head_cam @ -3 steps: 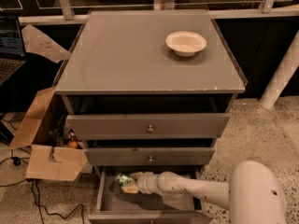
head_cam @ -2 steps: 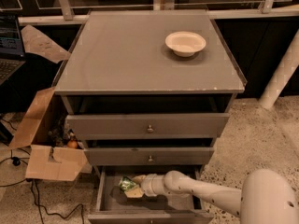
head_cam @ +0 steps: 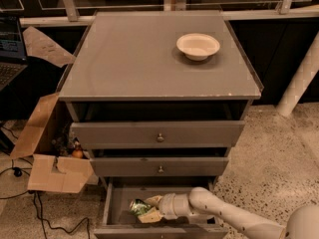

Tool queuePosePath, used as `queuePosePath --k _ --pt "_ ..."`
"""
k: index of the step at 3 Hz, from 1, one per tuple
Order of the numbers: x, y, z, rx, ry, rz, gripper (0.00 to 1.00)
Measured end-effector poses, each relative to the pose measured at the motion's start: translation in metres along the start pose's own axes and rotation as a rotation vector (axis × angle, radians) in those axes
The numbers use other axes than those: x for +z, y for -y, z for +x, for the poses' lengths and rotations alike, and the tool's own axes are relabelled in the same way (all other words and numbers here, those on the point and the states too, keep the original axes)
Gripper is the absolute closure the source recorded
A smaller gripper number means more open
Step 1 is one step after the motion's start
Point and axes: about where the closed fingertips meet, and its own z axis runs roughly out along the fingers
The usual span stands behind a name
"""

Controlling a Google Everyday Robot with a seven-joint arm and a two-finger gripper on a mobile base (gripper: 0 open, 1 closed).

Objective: Place green can into top drawer

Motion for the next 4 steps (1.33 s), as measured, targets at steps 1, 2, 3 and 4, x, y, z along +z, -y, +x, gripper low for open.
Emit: queuePosePath --k 1,2,3,4 --pt "0.0 0.0 0.0 0.0 0.0 0.0 1.0" --pt "-0.002 -0.018 -0.018 -0.055 0.006 -0.026 1.0" --pt "-0.024 -0.049 -0.056 -0.155 0.051 -0.045 1.0" --pt "-0.052 -0.075 -0.091 -0.23 0.103 -0.043 1.0"
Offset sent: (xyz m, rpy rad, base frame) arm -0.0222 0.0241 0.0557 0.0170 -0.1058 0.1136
